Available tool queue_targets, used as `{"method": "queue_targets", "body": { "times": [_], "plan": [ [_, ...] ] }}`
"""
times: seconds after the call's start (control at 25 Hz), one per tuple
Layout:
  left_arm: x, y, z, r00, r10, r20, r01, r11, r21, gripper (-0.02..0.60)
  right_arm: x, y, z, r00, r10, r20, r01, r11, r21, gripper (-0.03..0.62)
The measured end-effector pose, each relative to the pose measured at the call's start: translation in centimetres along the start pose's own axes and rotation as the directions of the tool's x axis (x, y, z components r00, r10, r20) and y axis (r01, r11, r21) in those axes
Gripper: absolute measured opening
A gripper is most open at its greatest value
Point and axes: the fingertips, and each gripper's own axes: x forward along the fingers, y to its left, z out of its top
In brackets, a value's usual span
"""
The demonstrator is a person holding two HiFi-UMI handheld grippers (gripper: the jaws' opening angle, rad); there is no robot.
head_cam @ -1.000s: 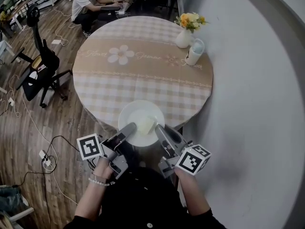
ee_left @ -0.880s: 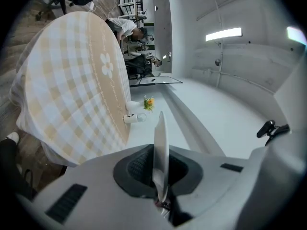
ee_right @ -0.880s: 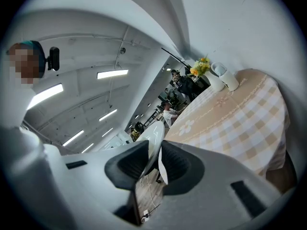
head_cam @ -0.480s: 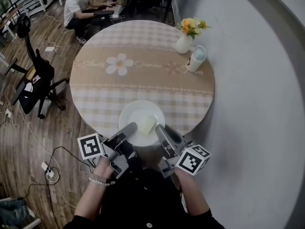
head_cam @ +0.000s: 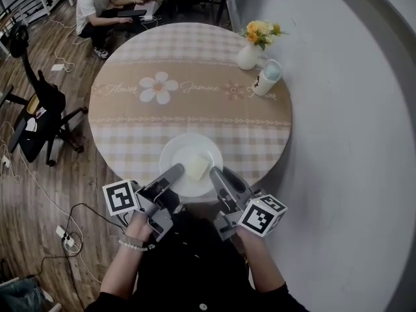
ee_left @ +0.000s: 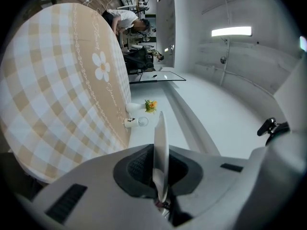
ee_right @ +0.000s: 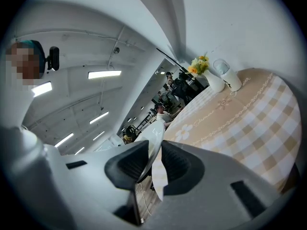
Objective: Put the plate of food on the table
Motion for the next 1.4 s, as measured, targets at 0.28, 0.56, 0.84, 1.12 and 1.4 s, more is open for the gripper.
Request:
{"method": "queue_targets", "body": {
  "times": [0.28, 0.56, 0.84, 1.12, 1.4],
  "plan": [
    [0.2, 0.6, 0.4, 1.0, -0.001, 0.016, 0.002, 1.0, -0.026, 0.011, 0.7, -0.5, 0.0, 1.0, 0.001, -0.016, 0.0, 1.0, 0.009, 0.061],
    [0.7, 0.9, 0.5, 0.999, 0.017, 0.042, -0.015, 0.999, -0.033, 0.011, 1.0, -1.1, 0.2, 0.998, 0.015, -0.053, -0.014, 1.0, 0.021, 0.061],
    [1.6, 1.3, 0.7, 0.998, 0.035, 0.056, -0.034, 0.999, -0.026, 0.011, 1.4, -2.2, 0.6, 0.997, 0.034, -0.07, -0.031, 0.999, 0.033, 0.061],
    [1.7, 2.2, 1.0, 0.996, 0.051, 0.075, -0.049, 0.998, -0.028, 0.011, 2.1, -3.0, 0.3, 0.994, 0.045, -0.102, -0.041, 0.998, 0.043, 0.061],
    [2.3, 3.2, 1.3, 0.995, 0.059, 0.082, -0.056, 0.998, -0.04, 0.011, 2.7, -4.1, 0.1, 0.992, 0.04, -0.124, -0.034, 0.998, 0.047, 0.061]
  ]
}}
